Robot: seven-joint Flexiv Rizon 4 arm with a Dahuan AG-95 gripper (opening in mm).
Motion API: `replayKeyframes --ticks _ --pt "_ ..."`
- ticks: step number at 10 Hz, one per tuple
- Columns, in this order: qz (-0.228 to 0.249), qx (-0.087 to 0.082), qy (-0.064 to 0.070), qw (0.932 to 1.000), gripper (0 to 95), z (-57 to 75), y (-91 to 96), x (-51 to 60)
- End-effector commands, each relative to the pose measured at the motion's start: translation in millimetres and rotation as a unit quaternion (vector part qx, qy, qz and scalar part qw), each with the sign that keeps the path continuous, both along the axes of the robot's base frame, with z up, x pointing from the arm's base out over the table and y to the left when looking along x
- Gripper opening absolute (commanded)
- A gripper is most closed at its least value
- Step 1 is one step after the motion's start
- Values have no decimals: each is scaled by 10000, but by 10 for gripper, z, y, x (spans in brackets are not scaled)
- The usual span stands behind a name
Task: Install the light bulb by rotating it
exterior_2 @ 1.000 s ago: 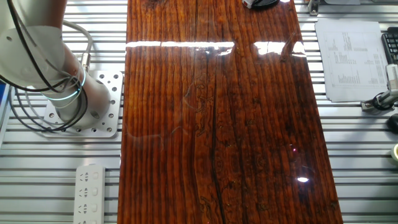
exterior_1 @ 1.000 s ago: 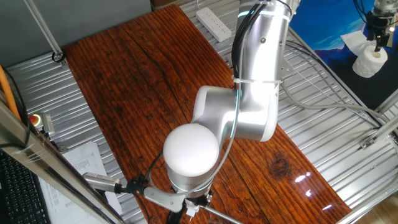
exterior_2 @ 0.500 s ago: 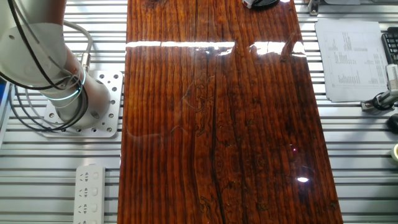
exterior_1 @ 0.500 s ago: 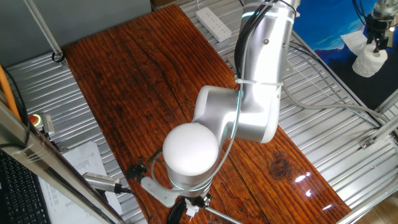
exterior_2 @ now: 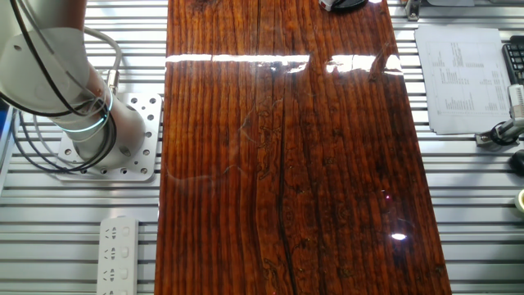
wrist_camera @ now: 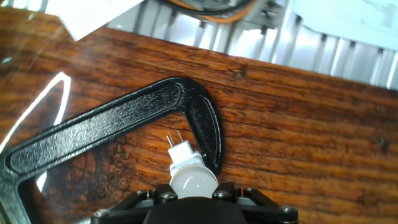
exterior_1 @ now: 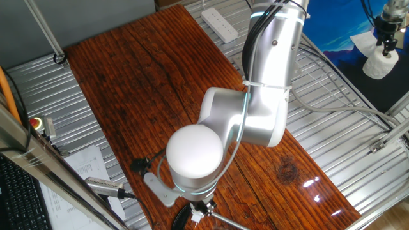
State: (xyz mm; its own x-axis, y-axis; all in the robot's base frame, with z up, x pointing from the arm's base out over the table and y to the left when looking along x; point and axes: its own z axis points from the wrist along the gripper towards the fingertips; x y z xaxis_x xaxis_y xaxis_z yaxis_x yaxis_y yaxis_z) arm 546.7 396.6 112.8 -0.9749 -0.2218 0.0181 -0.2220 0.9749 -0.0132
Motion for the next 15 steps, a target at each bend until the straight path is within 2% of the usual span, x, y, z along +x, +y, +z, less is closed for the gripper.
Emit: replayKeyframes --ticks 1,3,4,6,7,11,15 --pt "-275 41 -10 9996 190 -5 -13 -9" --pt "-433 38 -14 9991 190 -5 -13 -8" --pt "-549 38 -17 9985 380 -5 -13 -8" --pt "-638 37 -23 9980 380 -5 -13 -8" --pt "-699 38 -29 9975 570 -4 -14 -8" --pt "-1017 23 -34 9948 570 -3 -19 -8" --pt "-970 1 -36 9953 570 1 -30 -8"
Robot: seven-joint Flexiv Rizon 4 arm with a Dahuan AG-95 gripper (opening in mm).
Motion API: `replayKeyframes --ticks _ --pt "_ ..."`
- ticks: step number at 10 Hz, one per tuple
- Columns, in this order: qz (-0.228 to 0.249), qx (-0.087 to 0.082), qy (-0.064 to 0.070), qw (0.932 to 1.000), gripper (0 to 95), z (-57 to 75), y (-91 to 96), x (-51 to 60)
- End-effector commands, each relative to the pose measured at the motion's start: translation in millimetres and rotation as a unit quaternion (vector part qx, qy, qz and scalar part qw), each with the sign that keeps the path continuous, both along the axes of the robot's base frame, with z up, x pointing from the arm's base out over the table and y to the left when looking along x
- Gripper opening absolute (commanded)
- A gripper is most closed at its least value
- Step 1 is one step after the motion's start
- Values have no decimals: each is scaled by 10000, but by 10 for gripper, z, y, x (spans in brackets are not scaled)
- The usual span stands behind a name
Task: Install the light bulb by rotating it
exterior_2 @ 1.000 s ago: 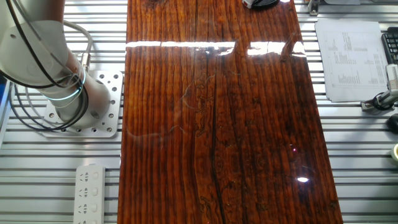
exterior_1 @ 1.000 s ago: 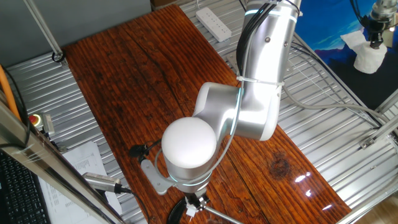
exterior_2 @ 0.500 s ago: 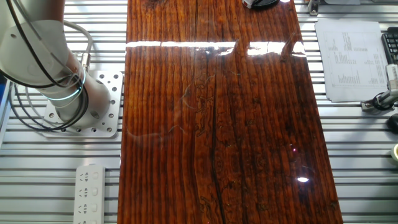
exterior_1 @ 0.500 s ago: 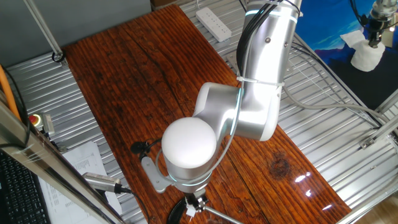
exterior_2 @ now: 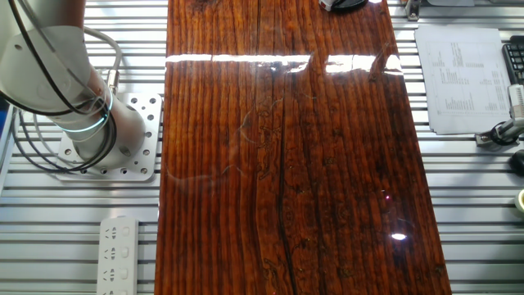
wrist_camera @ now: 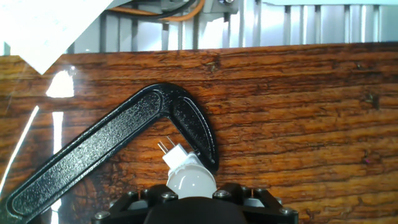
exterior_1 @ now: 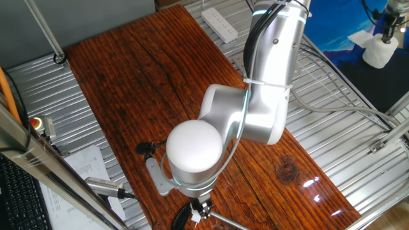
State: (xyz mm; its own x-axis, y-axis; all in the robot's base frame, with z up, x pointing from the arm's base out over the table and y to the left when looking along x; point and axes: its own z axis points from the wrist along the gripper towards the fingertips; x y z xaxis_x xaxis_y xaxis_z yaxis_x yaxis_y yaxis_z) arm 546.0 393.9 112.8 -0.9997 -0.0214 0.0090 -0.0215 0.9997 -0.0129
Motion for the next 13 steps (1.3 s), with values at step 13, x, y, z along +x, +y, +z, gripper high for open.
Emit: replayKeyframes --ticks 13 --pt "5663 48 19 8242 570 224 101 -60"
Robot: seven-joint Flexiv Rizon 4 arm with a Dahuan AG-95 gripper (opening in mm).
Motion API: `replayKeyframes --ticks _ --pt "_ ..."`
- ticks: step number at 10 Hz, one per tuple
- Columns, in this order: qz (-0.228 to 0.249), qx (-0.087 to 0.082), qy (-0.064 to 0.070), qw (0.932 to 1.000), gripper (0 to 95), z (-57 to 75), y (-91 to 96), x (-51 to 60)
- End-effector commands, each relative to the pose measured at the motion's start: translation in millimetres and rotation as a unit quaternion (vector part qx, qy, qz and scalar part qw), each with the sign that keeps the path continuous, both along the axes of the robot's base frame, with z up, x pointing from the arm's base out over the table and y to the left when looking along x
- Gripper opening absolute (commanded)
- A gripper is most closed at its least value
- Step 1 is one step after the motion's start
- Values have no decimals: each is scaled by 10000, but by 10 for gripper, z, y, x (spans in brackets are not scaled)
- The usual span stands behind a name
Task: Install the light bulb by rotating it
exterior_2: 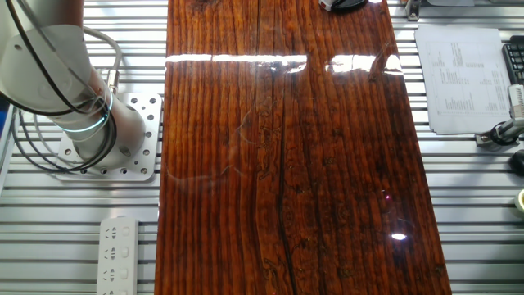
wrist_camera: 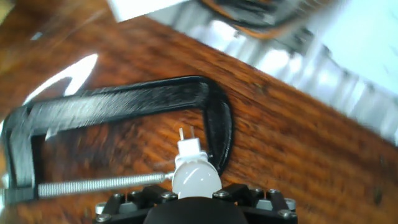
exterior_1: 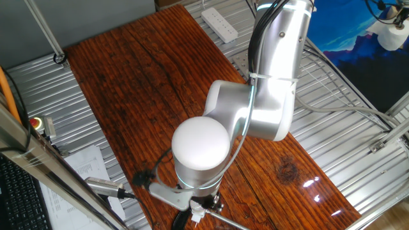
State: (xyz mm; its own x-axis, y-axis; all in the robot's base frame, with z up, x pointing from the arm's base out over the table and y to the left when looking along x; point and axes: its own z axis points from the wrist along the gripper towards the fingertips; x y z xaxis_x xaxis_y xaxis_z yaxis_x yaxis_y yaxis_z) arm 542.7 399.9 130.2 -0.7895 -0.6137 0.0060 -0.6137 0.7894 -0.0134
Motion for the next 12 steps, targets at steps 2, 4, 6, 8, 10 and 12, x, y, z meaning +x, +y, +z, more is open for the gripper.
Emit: replayKeyframes --ticks 2,4,6,8,10,12 --pt "3635 23 58 9316 570 44 45 -24" --pt "4084 47 115 9127 570 25 41 -11" --pt "4482 69 173 8937 570 -2 78 10" --pt "4756 72 157 8795 570 -42 115 20" --pt "5008 106 128 8654 570 -78 104 35" --pt "5117 114 126 8590 570 -94 99 40"
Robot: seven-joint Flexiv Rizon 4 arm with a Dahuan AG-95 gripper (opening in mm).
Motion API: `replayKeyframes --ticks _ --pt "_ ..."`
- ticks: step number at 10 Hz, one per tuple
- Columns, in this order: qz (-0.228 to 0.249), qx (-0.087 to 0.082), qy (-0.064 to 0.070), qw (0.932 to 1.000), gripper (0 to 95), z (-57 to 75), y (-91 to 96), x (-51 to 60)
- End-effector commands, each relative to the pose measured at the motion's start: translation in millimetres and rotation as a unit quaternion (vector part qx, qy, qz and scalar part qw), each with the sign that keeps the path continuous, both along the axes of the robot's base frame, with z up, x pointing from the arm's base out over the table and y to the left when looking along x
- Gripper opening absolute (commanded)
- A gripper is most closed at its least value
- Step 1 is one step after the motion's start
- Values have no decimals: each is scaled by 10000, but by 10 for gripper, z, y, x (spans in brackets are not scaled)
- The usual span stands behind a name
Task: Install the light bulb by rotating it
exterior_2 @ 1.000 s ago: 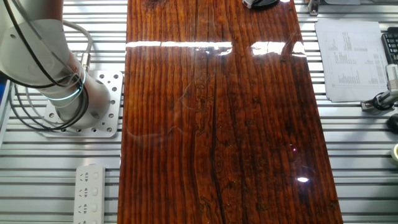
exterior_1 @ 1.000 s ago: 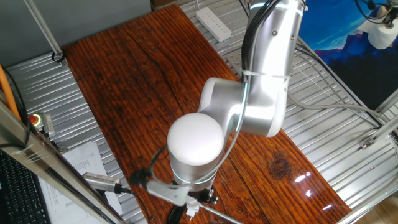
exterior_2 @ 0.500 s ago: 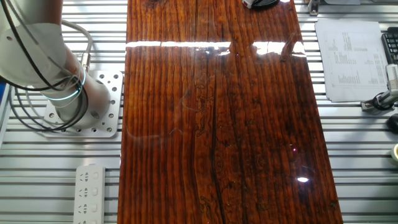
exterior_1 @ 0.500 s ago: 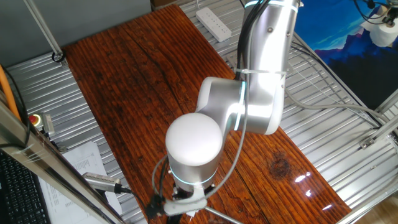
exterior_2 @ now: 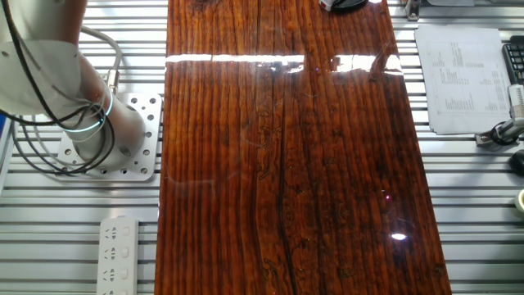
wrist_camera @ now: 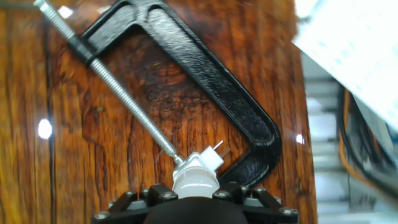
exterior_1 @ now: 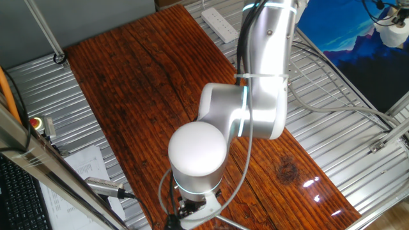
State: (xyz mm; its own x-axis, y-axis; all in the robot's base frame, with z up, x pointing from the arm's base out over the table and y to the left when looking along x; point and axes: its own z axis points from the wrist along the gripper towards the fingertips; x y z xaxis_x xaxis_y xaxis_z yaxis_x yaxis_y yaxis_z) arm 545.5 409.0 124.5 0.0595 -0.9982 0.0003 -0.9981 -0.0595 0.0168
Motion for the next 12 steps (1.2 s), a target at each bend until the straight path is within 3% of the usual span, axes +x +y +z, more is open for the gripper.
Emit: replayKeyframes --ticks 1,7,8,12 --pt "538 37 10 9985 570 -44 6 14" --pt "916 88 15 9958 570 -126 -11 39" --pt "914 71 14 9958 380 -127 -11 39" --pt "873 64 28 9962 380 -134 -13 40"
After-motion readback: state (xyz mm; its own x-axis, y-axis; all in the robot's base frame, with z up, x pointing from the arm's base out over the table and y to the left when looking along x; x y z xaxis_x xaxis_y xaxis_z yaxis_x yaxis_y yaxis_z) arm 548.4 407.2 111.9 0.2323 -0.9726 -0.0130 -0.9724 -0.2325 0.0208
